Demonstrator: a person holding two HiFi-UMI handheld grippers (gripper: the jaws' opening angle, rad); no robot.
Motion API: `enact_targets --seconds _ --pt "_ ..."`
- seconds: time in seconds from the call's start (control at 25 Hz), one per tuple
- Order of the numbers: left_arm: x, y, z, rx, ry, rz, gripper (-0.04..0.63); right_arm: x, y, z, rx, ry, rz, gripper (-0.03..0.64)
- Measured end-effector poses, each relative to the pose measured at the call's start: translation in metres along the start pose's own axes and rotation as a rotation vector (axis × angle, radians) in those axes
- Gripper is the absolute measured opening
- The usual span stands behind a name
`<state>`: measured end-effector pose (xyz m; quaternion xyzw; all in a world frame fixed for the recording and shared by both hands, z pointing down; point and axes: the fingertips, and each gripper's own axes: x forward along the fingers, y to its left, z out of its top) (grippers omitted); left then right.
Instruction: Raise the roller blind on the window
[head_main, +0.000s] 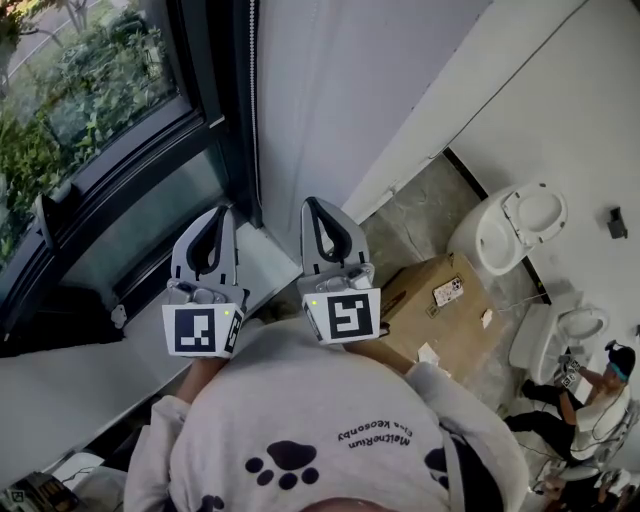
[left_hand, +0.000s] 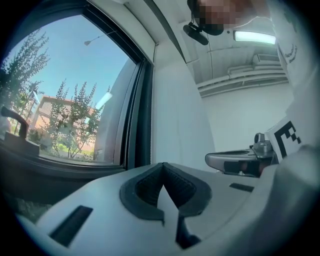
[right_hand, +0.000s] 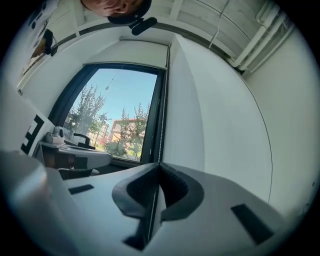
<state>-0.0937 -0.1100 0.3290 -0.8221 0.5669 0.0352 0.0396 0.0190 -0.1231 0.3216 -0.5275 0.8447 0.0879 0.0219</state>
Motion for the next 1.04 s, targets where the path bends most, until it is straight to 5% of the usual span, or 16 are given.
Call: enact_targets --seconds 1.04 --pt "-0.009 -0.004 0.000 0.000 -0.013 -0.016 0.008 -0.002 0.010 0.008 0.000 -0.025 -0.001 0.008"
